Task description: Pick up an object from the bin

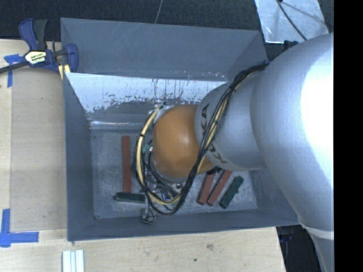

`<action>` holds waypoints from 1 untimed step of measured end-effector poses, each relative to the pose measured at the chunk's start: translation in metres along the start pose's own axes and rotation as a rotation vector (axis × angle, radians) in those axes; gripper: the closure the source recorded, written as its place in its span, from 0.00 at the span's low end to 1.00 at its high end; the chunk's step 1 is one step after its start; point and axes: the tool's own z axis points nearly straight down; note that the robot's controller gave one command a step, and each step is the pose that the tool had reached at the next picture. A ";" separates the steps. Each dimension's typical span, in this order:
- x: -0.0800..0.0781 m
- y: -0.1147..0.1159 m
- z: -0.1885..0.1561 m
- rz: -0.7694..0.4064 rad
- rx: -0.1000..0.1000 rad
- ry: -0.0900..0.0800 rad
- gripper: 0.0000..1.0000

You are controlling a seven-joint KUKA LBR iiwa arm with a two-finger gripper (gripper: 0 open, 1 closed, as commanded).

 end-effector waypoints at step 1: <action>-0.007 -0.018 -0.004 0.036 0.002 -0.002 1.00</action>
Offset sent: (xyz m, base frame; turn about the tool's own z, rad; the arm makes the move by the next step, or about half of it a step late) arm 0.0000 0.0000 0.0000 0.0000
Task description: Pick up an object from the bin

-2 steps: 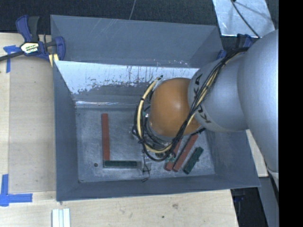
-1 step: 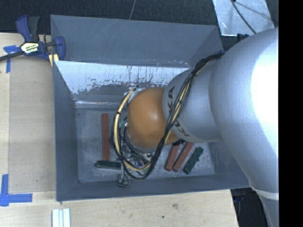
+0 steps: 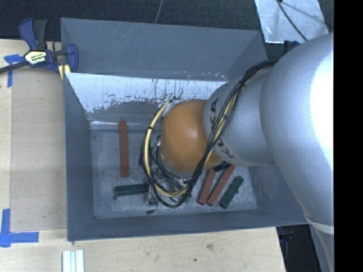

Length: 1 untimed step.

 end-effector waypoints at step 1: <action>0.000 0.000 0.000 0.000 0.000 0.000 1.00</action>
Offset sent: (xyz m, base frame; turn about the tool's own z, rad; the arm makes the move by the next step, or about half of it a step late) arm -0.0027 0.0241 0.1513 -0.0229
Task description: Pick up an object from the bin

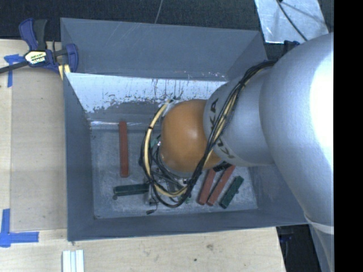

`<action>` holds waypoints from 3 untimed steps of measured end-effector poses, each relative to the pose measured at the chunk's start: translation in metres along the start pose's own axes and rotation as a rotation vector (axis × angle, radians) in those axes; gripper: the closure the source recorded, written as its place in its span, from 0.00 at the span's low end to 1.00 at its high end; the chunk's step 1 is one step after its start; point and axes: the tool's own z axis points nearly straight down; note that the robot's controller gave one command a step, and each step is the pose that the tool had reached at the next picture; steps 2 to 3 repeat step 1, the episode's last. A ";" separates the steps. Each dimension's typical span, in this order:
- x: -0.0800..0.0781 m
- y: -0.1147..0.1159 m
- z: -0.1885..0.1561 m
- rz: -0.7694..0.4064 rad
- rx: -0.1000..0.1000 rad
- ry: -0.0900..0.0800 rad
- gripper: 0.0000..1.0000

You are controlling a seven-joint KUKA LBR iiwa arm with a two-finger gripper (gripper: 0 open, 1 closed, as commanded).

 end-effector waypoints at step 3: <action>-0.001 0.024 -0.152 -0.025 0.001 0.001 1.00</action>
Offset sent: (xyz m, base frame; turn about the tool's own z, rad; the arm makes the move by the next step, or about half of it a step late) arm 0.0000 0.0000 0.0000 0.0000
